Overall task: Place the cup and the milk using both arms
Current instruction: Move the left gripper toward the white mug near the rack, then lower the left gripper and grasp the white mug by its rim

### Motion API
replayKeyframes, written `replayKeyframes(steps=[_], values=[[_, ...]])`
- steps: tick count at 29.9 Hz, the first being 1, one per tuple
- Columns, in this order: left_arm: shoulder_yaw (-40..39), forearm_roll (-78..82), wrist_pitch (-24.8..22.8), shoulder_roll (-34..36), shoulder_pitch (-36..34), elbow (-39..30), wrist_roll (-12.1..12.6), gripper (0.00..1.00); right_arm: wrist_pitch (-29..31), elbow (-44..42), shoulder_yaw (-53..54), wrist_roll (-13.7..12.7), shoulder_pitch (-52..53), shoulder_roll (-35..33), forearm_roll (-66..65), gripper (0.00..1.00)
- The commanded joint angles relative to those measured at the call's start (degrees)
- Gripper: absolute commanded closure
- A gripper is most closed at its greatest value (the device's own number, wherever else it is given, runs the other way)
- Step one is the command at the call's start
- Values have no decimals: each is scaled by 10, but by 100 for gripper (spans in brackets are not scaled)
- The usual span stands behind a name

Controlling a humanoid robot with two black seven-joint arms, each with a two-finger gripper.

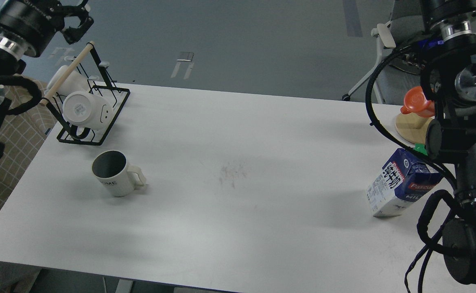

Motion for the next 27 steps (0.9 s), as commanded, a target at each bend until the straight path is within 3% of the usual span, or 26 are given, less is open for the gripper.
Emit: replayKeyframes(steps=[1, 6, 11, 13, 15, 20, 27], values=[[-1, 44, 10, 56, 71, -87, -33, 2, -1, 6, 0, 0, -9, -11, 0, 0], [-17, 207, 43, 109, 156, -156, -37, 2, 0, 30, 0, 0, -32, -18, 0, 0], [-14, 311, 9, 175, 220, -163, -41, 2, 0, 45, 0, 0, -48, -27, 0, 0], [-12, 338, -21, 192, 226, -167, -42, 2, 1, 46, 0, 0, -50, -30, 0, 0], [-10, 413, -91, 216, 233, -168, -42, 2, 1, 46, 1, 0, -54, -30, 1, 0], [-17, 583, -96, 223, 224, -168, -41, 2, 2, 53, 1, 0, -61, -31, 1, 0], [-14, 593, -96, 226, 185, -174, -42, 2, 2, 67, 2, 0, -73, -35, 1, 0]])
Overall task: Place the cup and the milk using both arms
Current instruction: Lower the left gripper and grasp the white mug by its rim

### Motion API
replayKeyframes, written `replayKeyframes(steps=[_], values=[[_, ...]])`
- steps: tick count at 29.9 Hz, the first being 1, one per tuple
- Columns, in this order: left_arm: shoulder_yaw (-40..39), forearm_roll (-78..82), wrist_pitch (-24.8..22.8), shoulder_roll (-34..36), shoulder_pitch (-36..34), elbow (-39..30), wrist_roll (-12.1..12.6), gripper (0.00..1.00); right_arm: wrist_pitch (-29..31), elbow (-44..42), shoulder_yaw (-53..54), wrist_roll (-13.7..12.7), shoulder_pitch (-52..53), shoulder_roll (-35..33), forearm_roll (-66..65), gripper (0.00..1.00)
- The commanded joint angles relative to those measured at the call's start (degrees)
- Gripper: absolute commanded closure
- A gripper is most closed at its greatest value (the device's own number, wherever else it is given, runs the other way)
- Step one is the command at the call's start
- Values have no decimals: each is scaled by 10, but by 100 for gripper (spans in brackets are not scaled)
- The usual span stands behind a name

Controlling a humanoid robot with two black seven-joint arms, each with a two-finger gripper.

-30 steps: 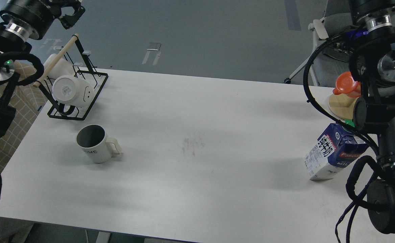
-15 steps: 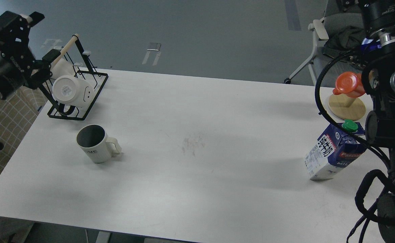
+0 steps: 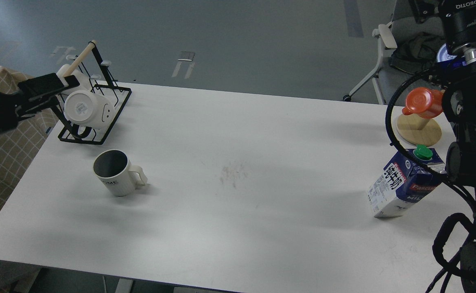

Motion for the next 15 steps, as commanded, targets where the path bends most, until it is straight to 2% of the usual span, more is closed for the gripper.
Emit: replayKeyframes(steps=[1, 6, 7, 10, 11, 12, 14, 15], values=[[6, 10, 0, 10, -11, -5, -2, 2, 0, 2, 1, 0, -4, -4, 0, 0], [7, 87, 0, 43, -7, 1, -4, 3, 1, -3, 1, 1, -5, -10, 0, 0], [8, 121, 0, 37, -6, 2, -14, 3, 1, -8, 1, 1, -5, -14, 0, 0], [12, 197, 0, 24, -1, 7, -61, 4, 1, -6, 2, 2, -11, -19, 0, 0], [26, 242, 0, 20, -2, 8, -92, 10, 1, -3, 3, 2, -17, -19, 0, 0], [34, 263, 0, 18, -2, 8, -107, 13, 1, -3, 4, 2, -20, -19, 0, 0], [76, 350, 0, 2, -4, 9, -153, 18, 1, -2, 5, 3, -22, -19, 0, 0], [88, 369, 0, -1, -4, 8, -161, 18, 1, -2, 6, 3, -23, -19, 0, 0]])
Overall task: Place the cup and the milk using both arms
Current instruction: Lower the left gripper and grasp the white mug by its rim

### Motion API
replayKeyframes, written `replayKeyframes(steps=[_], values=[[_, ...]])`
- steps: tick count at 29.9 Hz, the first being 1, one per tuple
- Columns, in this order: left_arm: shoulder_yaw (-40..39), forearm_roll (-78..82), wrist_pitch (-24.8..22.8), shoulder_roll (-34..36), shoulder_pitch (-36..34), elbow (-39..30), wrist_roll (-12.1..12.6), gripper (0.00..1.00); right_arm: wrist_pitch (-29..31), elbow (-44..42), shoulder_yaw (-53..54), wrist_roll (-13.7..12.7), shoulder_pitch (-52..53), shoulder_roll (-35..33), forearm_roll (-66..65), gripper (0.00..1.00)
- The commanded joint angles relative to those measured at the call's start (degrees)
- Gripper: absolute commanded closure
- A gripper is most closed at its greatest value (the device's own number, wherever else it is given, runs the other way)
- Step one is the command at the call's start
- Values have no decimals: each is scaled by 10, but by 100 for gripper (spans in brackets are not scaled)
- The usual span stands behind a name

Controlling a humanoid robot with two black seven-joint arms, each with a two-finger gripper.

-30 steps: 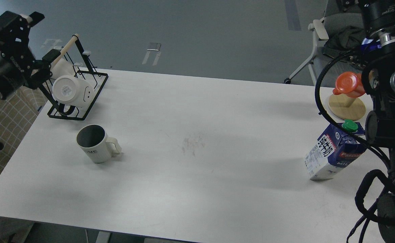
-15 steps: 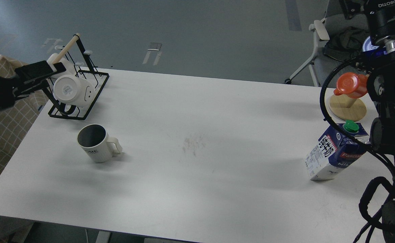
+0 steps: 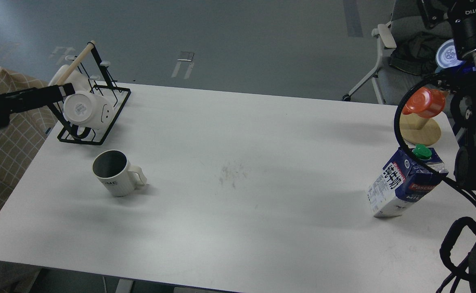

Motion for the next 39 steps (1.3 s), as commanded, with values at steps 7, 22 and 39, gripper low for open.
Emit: replayKeyframes(steps=[7, 22, 39], values=[[155, 188, 0, -34, -32, 5, -57, 18, 0, 3, 3, 1, -8, -5, 0, 0], [177, 193, 0, -85, -74, 101, -52, 18, 6, 3, 3, 1, -9, -5, 0, 0], [190, 194, 0, -118, -105, 136, -60, 100, 8, 3, 3, 1, -16, -6, 0, 0]])
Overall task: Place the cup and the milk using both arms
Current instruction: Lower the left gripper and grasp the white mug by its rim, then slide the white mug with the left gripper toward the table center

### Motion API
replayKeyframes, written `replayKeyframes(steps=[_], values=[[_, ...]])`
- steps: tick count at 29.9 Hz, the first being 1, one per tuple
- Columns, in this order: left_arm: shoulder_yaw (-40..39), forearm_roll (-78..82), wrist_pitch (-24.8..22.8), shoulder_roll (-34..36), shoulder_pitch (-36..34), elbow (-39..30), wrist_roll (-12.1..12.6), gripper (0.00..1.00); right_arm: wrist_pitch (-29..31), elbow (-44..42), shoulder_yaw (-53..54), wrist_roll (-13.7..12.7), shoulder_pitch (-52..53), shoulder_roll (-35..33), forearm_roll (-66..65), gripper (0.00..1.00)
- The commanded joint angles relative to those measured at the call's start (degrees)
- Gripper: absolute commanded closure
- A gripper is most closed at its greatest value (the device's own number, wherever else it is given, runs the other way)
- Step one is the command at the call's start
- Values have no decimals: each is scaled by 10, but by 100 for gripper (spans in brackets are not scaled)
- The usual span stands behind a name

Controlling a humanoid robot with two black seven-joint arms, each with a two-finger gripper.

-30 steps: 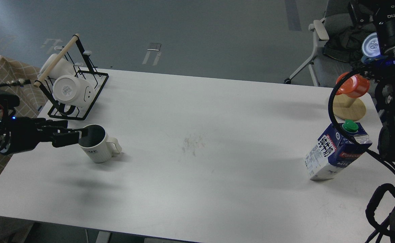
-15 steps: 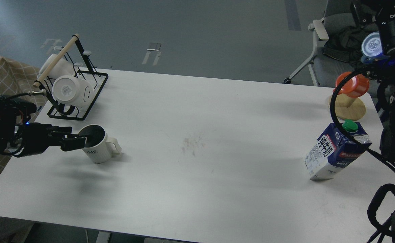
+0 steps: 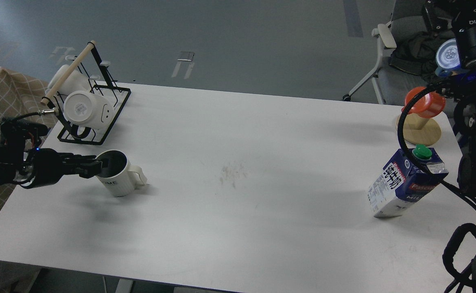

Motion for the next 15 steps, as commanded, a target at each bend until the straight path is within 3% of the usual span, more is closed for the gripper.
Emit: replayKeyframes(steps=[1, 9, 15], values=[[0, 1, 0, 1, -9, -12, -2, 100, 0, 0, -1, 0, -3, 0, 0, 0], [7, 2, 0, -1, -57, -48, 7, 100, 4, 0, 0, 0, -17, -4, 0, 0], [61, 4, 0, -2, -111, -86, 14, 100, 5, 0, 0, 0, -24, -11, 0, 0]])
